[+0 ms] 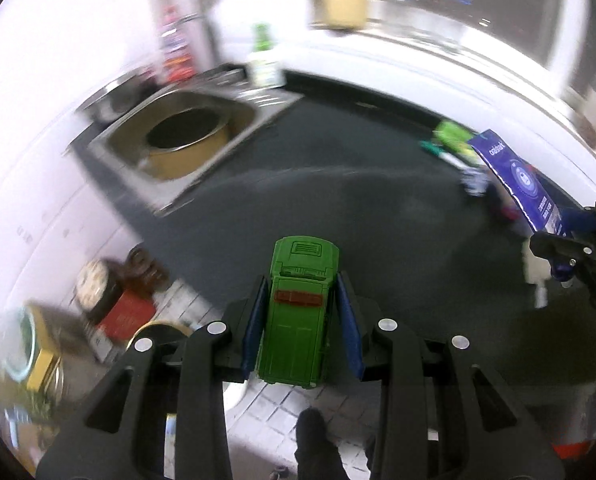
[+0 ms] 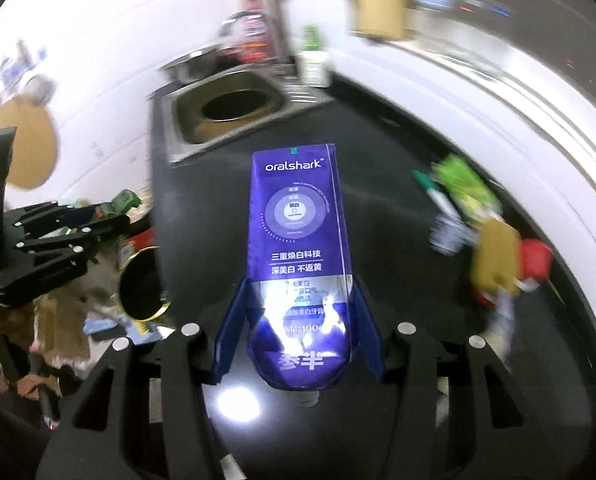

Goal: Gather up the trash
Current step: 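Carry toy car and toothpaste tube down to the bin and open both tools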

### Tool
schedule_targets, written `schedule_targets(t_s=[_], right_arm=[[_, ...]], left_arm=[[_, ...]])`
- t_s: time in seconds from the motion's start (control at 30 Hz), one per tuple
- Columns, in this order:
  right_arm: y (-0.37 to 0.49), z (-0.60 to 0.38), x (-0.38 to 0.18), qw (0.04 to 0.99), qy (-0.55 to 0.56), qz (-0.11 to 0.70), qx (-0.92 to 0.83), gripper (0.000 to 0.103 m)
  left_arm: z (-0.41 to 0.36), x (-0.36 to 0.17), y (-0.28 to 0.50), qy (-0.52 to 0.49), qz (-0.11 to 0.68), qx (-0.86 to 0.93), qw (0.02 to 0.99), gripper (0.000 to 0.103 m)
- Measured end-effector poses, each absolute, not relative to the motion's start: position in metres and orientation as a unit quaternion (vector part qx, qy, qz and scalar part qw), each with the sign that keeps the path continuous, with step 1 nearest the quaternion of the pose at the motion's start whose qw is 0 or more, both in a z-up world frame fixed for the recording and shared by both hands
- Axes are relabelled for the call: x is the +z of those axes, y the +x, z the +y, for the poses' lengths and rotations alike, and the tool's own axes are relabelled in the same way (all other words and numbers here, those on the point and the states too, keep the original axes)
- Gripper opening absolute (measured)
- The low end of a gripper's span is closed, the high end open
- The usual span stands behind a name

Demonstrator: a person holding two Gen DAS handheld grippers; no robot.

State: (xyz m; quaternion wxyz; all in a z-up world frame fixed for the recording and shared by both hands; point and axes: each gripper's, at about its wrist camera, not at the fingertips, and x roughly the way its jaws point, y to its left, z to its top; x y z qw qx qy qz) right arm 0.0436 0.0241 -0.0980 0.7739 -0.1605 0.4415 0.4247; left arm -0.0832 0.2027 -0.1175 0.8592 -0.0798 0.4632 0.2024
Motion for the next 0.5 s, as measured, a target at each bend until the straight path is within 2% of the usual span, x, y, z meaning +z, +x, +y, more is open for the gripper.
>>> schedule_targets(t_s=[0.3,0.5], right_arm=[[-0.042,0.183,-0.115,0.685,-0.203,0.442,0.542,0.051],[-0.102,0.273,-0.148,0.624,-0.218,0.466,0.588,0.051]], left_arm=[[0.295,-0.138,-0.189,-0.148,0.457,0.312,0.820,0.034],[0.350,-0.183,-0.268,-0.206,0.448,0.350,0.796,0.034]])
